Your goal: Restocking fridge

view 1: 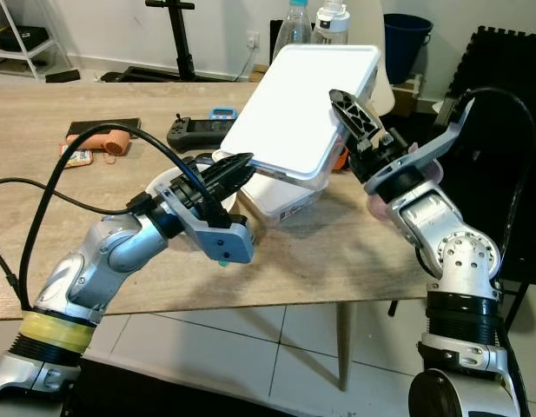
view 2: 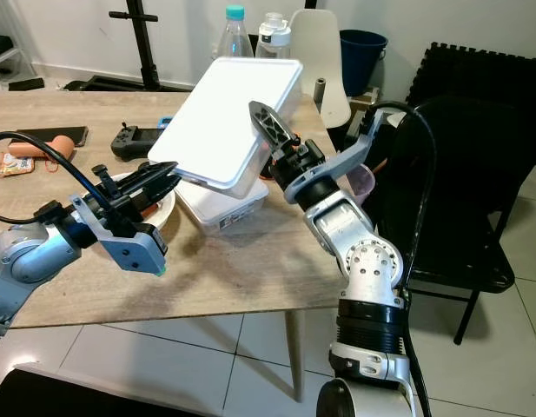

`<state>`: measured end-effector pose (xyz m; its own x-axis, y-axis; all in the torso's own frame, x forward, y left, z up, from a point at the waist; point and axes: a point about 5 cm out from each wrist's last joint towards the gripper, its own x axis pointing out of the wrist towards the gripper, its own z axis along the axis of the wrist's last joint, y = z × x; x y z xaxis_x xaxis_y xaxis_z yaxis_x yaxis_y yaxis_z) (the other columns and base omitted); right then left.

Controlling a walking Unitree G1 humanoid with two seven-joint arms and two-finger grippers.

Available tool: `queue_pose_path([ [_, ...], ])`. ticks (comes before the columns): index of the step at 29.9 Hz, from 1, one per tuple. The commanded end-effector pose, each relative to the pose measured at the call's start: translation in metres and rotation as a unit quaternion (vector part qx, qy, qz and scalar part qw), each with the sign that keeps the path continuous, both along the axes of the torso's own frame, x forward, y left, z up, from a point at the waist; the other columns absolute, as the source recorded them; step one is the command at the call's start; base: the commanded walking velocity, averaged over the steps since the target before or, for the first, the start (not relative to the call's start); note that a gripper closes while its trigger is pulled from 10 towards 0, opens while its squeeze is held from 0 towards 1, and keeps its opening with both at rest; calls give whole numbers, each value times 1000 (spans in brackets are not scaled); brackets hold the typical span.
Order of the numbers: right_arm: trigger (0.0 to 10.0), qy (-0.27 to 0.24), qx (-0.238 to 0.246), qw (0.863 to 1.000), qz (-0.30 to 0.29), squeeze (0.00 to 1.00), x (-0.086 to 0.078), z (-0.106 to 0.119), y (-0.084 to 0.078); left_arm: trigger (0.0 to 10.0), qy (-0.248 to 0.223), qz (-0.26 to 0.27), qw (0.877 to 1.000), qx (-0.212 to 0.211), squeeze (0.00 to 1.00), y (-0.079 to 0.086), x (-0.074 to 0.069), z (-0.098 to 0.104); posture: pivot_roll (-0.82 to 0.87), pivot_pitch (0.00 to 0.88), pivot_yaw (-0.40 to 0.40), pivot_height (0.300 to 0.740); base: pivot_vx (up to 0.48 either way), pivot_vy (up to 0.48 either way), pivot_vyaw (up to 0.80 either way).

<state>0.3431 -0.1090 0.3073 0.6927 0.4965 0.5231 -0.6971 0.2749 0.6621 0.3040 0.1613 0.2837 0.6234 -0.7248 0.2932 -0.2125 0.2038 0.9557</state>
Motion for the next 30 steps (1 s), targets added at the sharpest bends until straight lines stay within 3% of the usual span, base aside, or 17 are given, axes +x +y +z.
queue_pose_path([
  [1,10000,-8,-3,1000,16,0,-1,2,3,10000,-11,-28,1000,-7,0,-10,-5,3,4,178,-41,736,0,0,0],
  [15,10000,8,-28,1000,10,0,8,-7,-5,10000,5,-60,998,11,0,-15,-14,-8,5,178,-44,736,0,0,0],
  [16,6941,8,-31,999,8,0,8,-8,-6,10000,5,-60,998,13,0,-15,-14,-8,5,178,-44,736,0,0,0],
  [17,2549,9,-32,999,7,0,8,-8,-7,10000,4,-60,998,15,0,-15,-14,-8,3,179,-43,736,0,0,0],
  [18,0,8,-33,999,6,0,8,-9,-7,10000,3,-61,998,17,0,-15,-14,-8,3,179,-43,736,0,0,0],
  [29,0,11,-34,999,12,0,7,-15,-7,10000,-14,-54,998,19,0,-14,-10,-4,1,179,-40,736,0,0,0],
  [30,2471,11,-35,999,12,0,7,-16,-7,10000,-14,-52,998,18,0,-14,-10,-4,1,179,-39,736,0,0,0],
])
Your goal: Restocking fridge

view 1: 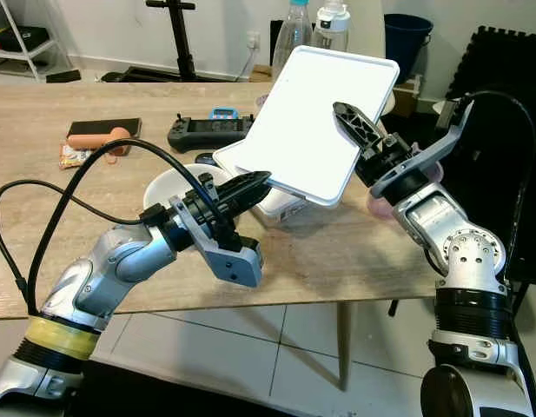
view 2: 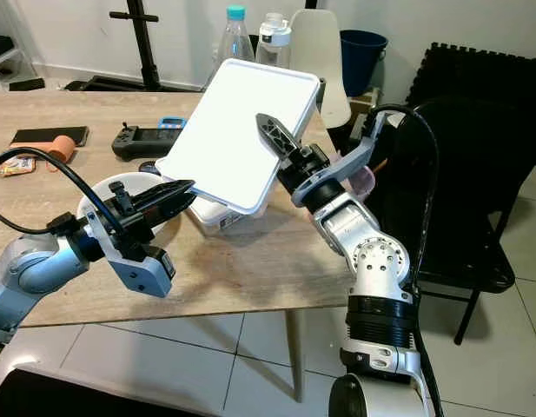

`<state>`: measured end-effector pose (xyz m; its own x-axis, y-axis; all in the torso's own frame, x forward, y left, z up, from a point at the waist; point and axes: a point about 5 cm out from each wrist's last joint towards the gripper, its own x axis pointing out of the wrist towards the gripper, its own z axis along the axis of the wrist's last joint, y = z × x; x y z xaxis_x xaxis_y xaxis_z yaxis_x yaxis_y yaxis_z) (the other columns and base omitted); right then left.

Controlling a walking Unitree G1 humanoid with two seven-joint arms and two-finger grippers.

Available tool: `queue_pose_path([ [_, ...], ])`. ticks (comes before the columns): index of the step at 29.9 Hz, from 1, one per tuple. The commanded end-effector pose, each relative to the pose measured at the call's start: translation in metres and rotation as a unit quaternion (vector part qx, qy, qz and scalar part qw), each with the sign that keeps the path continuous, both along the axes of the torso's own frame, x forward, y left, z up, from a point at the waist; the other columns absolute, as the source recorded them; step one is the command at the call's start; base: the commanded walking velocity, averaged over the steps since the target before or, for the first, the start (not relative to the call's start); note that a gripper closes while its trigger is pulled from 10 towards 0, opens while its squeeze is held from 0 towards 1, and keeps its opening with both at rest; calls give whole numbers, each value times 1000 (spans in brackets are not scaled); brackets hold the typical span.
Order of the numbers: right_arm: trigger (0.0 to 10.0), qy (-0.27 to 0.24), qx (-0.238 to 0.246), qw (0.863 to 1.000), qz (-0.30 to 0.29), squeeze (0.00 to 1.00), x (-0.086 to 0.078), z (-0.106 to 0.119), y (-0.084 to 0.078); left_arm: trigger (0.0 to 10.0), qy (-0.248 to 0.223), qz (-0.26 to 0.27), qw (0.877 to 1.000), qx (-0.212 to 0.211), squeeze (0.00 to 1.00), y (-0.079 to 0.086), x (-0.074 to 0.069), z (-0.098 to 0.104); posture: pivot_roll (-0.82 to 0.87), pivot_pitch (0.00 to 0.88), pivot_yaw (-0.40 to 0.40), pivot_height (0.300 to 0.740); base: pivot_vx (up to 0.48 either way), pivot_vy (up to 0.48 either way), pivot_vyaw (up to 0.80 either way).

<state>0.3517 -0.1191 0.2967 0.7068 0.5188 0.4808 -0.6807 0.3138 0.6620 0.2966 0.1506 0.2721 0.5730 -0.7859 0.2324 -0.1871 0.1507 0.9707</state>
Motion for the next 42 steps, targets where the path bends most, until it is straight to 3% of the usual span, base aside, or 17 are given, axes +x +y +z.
queue_pose_path([
  [1,10000,1,-10,1000,14,0,-2,-6,3,10000,-17,-10,999,-25,0,-2,-1,8,1,179,-39,736,0,0,0],
  [3,10000,1,-10,1000,14,0,-2,-6,3,10000,-17,-10,999,-25,0,-2,-1,8,1,179,-39,736,0,0,0],
  [4,10000,4,-4,1000,8,0,-2,-7,2,10000,-8,-6,999,-52,1000,-3,1,9,1,178,-37,736,0,0,0],
  [11,10000,20,10,1000,-17,0,0,-13,1,10000,2,3,994,-105,1000,-4,3,14,-1,178,-34,736,0,0,0],
  [12,10000,24,17,999,-29,0,0,-14,0,10000,16,1,990,-141,0,-4,1,17,-1,179,-31,736,0,0,0],
  [13,10000,24,29,998,-53,0,0,-14,-4,10000,62,-10,978,-200,0,-8,-4,13,1,178,-26,736,0,0,0],
  [16,10000,22,41,996,-70,0,-1,-13,-8,10000,120,-25,968,-219,0,-15,-13,0,1,178,-24,736,0,0,0],
  [19,10000,10,81,991,-108,0,-5,-4,-23,10000,216,-20,937,-273,0,-20,-28,-28,0,177,-16,736,0,0,0],
  [21,10000,7,87,990,-114,0,-5,-2,-26,10000,229,-19,931,-283,0,-21,-30,-31,-3,176,-14,736,0,0,0],
  [24,10000,-3,92,982,-167,0,-11,3,-48,10000,278,6,883,-380,0,-21,-32,-40,-8,167,-15,736,0,0,0],
  [25,10000,-11,86,978,-187,0,-16,5,-59,10000,289,20,853,-433,0,-19,-28,-37,-11,163,-13,736,0,0,0],
  [27,10000,-15,84,978,-193,0,-18,6,-63,10000,294,25,843,-449,0,-19,-26,-36,-11,163,-13,736,0,0,0],
  [32,10000,-35,16,974,-222,0,-37,-4,-78,10000,341,54,763,-546,0,-11,-7,-29,-19,146,-5,736,0,0,0],
  [33,10000,-35,16,974,-222,0,-37,-4,-78,10000,341,54,763,-546,0,-11,-7,-29,-19,146,-5,736,0,0,0],
  [36,10000,-1,22,968,-249,0,-39,-20,-89,10000,365,62,729,-576,0,-8,0,-28,-27,142,2,736,0,0,0],
  [40,10000,10,30,962,-271,0,-40,-24,-96,10000,375,73,716,-584,0,-6,4,-28,-32,142,8,736,0,0,0],
  [42,10000,17,80,951,-297,0,-42,-23,-112,10000,413,84,714,-559,0,-12,6,-33,-39,143,20,736,0,0,0],
])
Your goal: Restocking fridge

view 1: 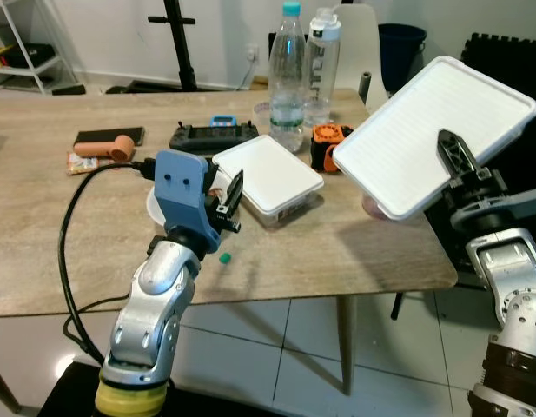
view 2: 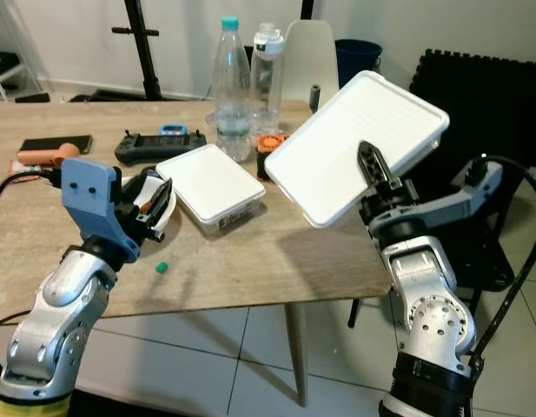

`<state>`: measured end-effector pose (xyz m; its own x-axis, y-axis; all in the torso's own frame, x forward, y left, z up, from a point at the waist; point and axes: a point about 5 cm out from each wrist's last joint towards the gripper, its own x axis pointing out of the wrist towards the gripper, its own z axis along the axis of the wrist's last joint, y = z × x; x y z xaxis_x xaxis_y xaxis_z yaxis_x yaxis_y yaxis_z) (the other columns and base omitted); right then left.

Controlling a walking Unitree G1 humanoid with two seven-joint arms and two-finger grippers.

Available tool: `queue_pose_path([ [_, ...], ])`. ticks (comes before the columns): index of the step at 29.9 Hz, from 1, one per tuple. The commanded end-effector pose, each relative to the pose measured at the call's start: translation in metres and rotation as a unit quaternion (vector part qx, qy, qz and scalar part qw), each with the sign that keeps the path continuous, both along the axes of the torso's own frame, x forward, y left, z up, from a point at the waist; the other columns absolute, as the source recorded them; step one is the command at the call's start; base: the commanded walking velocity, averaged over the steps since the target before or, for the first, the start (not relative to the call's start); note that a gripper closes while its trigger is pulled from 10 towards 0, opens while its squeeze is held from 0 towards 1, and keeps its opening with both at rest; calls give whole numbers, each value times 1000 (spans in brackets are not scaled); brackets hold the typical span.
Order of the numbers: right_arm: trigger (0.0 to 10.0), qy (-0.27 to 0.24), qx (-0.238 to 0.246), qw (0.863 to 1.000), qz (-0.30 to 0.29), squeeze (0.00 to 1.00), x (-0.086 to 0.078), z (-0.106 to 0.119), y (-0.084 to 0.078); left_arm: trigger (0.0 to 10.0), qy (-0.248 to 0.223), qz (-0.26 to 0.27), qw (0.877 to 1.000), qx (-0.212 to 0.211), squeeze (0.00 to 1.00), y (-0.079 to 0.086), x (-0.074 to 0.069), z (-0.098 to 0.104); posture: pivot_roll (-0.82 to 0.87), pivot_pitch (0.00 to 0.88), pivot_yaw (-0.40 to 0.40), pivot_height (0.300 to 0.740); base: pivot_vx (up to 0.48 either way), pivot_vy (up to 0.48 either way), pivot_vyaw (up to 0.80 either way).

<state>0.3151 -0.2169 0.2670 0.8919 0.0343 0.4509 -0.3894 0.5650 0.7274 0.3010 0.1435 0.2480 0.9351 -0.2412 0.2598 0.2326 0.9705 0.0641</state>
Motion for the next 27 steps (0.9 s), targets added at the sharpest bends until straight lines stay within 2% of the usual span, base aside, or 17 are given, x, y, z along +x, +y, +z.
queue_pose_path([
  [1,10000,-24,39,999,-30,0,-6,6,-14,10000,37,-19,999,3,0,-4,2,-9,-39,143,20,736,0,0,0],
  [3,10000,-24,53,998,-36,0,-7,6,-18,10000,56,-32,998,1,0,-7,2,-11,-40,145,26,736,0,0,0],
  [7,10000,-17,40,998,-36,0,-8,1,-16,10000,70,-33,997,-1,0,-8,2,-11,-38,148,28,736,0,0,0],
  [12,10000,5,17,999,-34,0,-4,-7,-8,10000,82,10,997,6,0,-1,7,-15,-35,149,24,736,0,0,0],
  [15,10000,7,10,999,-30,0,-3,-7,-6,10000,89,16,996,2,0,1,8,-16,-35,150,23,736,0,0,0],
  [27,10000,12,7,999,-30,0,-1,-9,-7,10000,87,16,996,2,0,-1,10,-11,-36,150,17,736,0,0,-762],
])
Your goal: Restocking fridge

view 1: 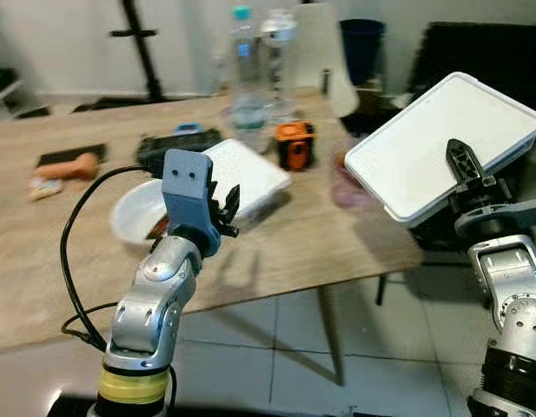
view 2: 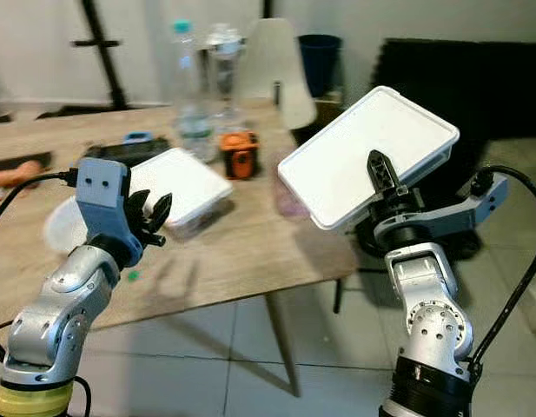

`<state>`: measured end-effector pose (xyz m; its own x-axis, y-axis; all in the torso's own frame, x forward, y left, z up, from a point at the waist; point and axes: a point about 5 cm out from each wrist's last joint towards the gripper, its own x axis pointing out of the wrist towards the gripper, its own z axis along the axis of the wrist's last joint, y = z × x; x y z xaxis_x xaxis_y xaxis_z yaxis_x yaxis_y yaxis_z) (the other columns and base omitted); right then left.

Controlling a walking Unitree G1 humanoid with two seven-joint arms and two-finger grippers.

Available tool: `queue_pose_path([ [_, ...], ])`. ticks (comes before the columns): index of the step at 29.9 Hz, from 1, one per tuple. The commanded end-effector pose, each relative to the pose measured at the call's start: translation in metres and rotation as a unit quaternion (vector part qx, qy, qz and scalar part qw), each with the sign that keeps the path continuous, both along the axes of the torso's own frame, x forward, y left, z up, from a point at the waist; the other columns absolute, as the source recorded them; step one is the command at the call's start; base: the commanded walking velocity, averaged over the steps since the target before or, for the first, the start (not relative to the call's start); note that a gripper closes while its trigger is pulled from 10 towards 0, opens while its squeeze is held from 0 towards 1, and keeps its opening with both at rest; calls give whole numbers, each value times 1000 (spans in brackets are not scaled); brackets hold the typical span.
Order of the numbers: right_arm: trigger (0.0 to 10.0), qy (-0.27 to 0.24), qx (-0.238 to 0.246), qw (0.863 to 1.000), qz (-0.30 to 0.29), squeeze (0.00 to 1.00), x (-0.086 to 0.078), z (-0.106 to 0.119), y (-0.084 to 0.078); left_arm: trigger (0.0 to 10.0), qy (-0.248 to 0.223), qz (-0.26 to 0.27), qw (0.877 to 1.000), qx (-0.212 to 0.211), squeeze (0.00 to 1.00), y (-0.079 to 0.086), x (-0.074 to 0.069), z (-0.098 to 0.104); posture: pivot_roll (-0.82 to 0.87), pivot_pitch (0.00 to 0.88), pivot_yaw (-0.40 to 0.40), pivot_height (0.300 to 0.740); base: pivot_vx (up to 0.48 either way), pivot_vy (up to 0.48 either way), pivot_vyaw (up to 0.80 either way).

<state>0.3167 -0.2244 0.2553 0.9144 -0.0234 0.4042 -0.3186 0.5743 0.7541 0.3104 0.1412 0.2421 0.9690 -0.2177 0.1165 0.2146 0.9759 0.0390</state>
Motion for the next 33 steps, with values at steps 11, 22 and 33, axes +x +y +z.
queue_pose_path([
  [11,10000,-11,-7,1000,2,0,-1,2,1,10000,2,-17,1000,-11,0,-6,-1,0,-39,147,12,736,0,0,-788],
  [22,10000,-13,-9,1000,3,0,-1,1,2,10000,-3,-31,999,-12,0,-10,-2,2,-41,144,14,736,0,0,-788],
  [33,10000,-10,-11,1000,-2,0,-3,1,1,10000,-1,-46,998,-47,0,-20,-1,6,-50,135,15,736,0,0,-791],
])
